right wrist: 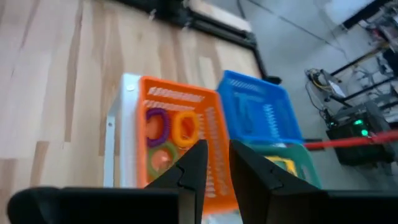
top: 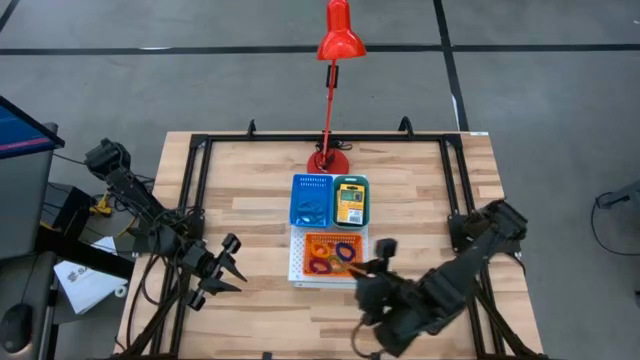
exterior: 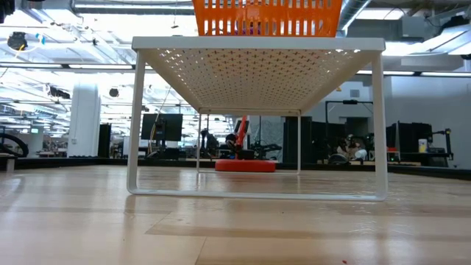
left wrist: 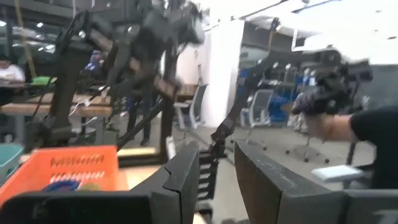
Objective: Pick & Place Office Desk Supplies
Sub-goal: Return to Home Position
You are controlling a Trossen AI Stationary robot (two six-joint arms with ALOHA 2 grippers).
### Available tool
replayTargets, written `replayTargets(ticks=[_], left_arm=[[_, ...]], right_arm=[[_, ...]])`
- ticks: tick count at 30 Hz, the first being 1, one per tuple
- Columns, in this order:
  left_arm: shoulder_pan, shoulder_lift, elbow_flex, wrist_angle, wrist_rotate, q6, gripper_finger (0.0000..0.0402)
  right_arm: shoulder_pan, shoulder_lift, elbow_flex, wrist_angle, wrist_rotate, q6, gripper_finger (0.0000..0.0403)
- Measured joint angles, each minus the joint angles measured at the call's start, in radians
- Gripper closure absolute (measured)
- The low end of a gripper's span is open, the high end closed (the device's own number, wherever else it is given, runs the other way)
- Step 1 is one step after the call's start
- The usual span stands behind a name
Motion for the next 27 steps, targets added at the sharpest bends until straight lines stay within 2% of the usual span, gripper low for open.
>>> replayTargets(ticks=[5, 7, 9, 14, 16, 19, 21, 23, 25, 27], left_arm=[[-0.001, -0.015, 0.0, -0.085, -0.066, -0.001, 0.0303], [-0.006, -0.053, 0.0, -0.175, -0.117, -0.013, 0.0303], [-0.02, -0.107, 0.0, -0.308, -0.206, -0.047, 0.0303], [-0.046, -0.234, -0.005, -0.58, -0.414, -0.142, 0.0303], [-0.036, -0.272, -0.03, -0.584, -0.479, -0.134, 0.0303], [0.028, -0.323, -0.09, -0.489, -0.575, -0.048, 0.0303], [0.1, -0.357, -0.138, -0.346, -0.535, 0.035, 0.0303], [0.188, -0.396, -0.186, -0.221, -0.379, 0.109, 0.0303], [0.287, -0.441, -0.207, -0.198, -0.239, 0.136, 0.0303], [0.393, -0.49, -0.21, -0.268, -0.144, 0.124, 0.0303]], right_arm=[[0.09, -0.085, 0.0, -0.176, 0.049, 0.246, 0.0339], [0.14, -0.105, -0.001, -0.255, 0.05, 0.363, 0.0339], [0.194, -0.129, -0.042, -0.258, 0.06, 0.426, 0.0339], [0.34, -0.214, -0.242, -0.26, 0.075, 0.686, 0.0339], [0.403, -0.254, -0.357, -0.257, 0.107, 0.828, 0.0339], [0.473, -0.321, -0.537, -0.234, 0.165, 1.024, 0.0339], [0.505, -0.369, -0.654, -0.202, 0.198, 1.112, 0.0339], [0.513, -0.411, -0.755, -0.142, 0.234, 1.15, 0.0339], [0.507, -0.453, -0.832, -0.08, 0.259, 1.151, 0.0339], [0.493, -0.495, -0.885, -0.015, 0.276, 1.119, 0.0339]])
